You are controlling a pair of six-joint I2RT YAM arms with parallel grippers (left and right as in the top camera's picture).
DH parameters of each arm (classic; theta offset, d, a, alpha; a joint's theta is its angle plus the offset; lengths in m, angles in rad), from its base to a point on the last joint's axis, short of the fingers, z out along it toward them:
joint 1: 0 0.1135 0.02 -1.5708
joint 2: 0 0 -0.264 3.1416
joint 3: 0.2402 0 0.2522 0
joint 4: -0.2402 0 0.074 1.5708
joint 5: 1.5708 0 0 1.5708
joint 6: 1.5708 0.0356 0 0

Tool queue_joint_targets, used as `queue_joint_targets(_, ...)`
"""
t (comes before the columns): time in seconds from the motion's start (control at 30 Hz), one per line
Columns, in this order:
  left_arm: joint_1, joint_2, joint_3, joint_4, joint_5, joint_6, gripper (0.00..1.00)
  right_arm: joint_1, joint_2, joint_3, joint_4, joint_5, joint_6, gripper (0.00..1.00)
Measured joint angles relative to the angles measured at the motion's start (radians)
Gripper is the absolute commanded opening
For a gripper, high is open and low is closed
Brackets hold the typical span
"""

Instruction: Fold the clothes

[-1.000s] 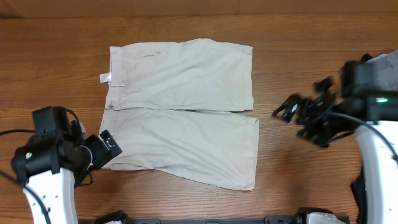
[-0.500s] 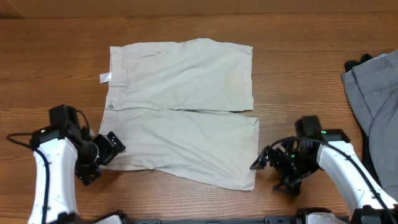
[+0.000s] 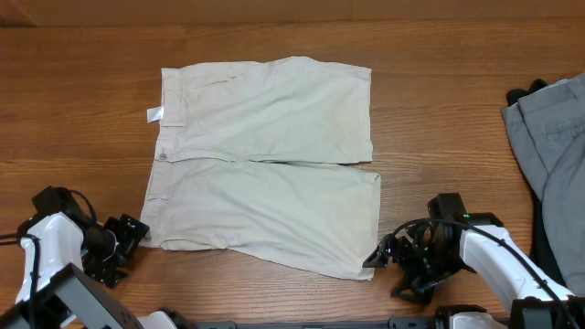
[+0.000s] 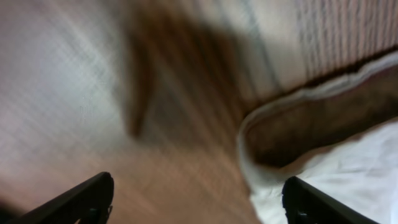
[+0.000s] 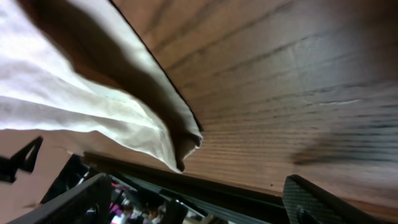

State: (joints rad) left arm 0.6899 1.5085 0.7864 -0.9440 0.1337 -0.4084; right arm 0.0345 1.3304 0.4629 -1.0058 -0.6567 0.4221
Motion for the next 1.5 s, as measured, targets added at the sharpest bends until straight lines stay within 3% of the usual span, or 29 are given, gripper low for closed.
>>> queue_joint_targets(0.3, -0.001, 0.077, -0.009, 0.126, 0.027, 0.0, 0.67, 0.0, 0.0, -0.027, 0.011, -0.04, -0.019, 0.89)
queue_joint_targets(0.43, -0.001, 0.077, -0.009, 0.162, 0.041, 0.024, 0.52, 0.021, 0.0, -0.027, 0.029, -0.044, -0.023, 0.89)
queue_joint_targets(0.5, -0.001, 0.079, -0.009, 0.177, 0.061, 0.039, 0.48, 0.041, 0.0, -0.027, 0.056, -0.045, -0.015, 0.84)
queue_joint_targets(0.53, -0.001, 0.08, -0.009, 0.185, 0.071, 0.047, 0.47, 0.053, 0.0, -0.027, 0.079, -0.045, -0.003, 0.76)
queue_joint_targets(0.6, -0.001, 0.081, -0.009, 0.2, 0.095, 0.054, 0.53, 0.066, 0.0, -0.028, 0.117, -0.043, 0.021, 0.7)
queue_joint_targets(0.63, -0.001, 0.082, -0.009, 0.209, 0.108, 0.064, 0.69, 0.069, 0.0, -0.028, 0.143, -0.043, 0.048, 0.68)
queue_joint_targets(0.67, -0.003, 0.082, -0.008, 0.215, 0.122, 0.072, 0.8, 0.071, 0.0, -0.028, 0.156, -0.041, 0.07, 0.65)
queue_joint_targets(0.73, -0.005, 0.079, -0.003, 0.22, 0.171, 0.073, 0.86, 0.072, 0.0, -0.027, 0.179, -0.034, 0.113, 0.58)
queue_joint_targets(0.8, -0.008, 0.078, -0.002, 0.226, 0.191, 0.079, 0.89, 0.072, 0.0, -0.028, 0.185, -0.016, 0.163, 0.54)
queue_joint_targets(0.87, -0.008, 0.078, -0.001, 0.235, 0.209, 0.08, 0.9, 0.072, 0.0, -0.028, 0.195, -0.002, 0.202, 0.41)
queue_joint_targets(0.93, -0.008, 0.078, 0.0, 0.239, 0.219, 0.087, 0.91, 0.072, 0.0, -0.028, 0.195, 0.004, 0.219, 0.36)
queue_joint_targets(1.17, -0.008, 0.078, 0.0, 0.237, 0.226, 0.098, 0.93, 0.072, 0.0, -0.028, 0.192, -0.043, 0.258, 0.36)
queue_joint_targets(1.23, -0.008, 0.078, 0.0, 0.236, 0.227, 0.098, 0.93, 0.072, 0.0, -0.028, 0.174, -0.051, 0.263, 0.43)
queue_joint_targets(1.3, -0.008, 0.078, 0.0, 0.235, 0.228, 0.098, 0.93, 0.072, 0.0, -0.032, 0.156, -0.055, 0.262, 0.44)
queue_joint_targets(1.5, -0.008, 0.078, 0.001, 0.235, 0.23, 0.103, 0.93, 0.072, -0.01, -0.089, 0.237, -0.06, 0.278, 0.38)
